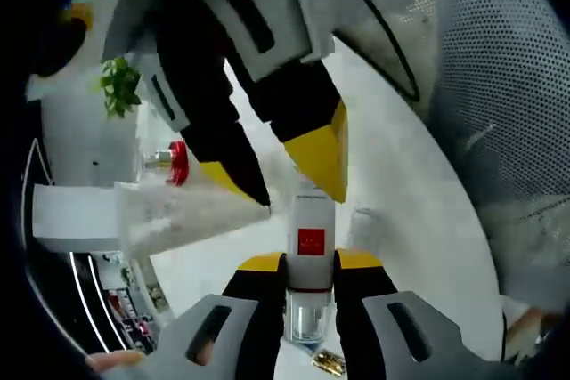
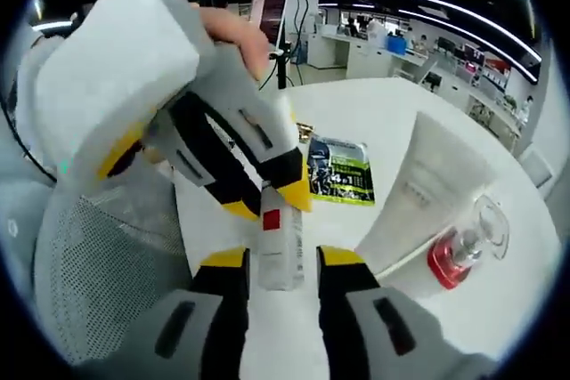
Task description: Arrange the skincare products in the storage area until every visible bottle or jar stands upright without overlapping.
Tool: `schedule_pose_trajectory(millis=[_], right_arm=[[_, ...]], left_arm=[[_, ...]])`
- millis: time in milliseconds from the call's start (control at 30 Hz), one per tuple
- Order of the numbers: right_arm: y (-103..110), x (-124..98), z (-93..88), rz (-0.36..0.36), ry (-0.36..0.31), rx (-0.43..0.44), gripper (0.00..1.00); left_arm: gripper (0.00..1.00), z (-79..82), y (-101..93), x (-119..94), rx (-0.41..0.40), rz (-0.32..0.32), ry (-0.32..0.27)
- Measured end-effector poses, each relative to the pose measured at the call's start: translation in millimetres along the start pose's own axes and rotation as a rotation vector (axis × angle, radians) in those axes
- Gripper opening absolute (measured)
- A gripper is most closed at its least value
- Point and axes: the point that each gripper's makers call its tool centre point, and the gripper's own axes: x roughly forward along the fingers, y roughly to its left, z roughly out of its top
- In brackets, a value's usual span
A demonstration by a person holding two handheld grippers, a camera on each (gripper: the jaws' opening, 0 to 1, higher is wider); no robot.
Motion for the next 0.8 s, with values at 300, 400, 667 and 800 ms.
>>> schedule_pose_trajectory(millis=[300,400,667,800], right_arm=[[5,12,-16.5,0.063,0.074,0.015,0.3],[6,14,-21.4,0.072,0.085,0.03,0.27],[10,14,-27.2,0.093,0.092,0.058,0.24],[5,14,-27.3,0.062,0.067,0.092,0.22]], left_arm=[[0.16,20.3,-2.1,5,0.096,0.005,-0.01],[0.16,24.0,-2.4,5,0.117,0.006,-0.011],[0.16,27.3,-4.3,6,0.161,0.001,-0.002],[0.17,26.8,-2.2,8,0.169,0.013,0.008]])
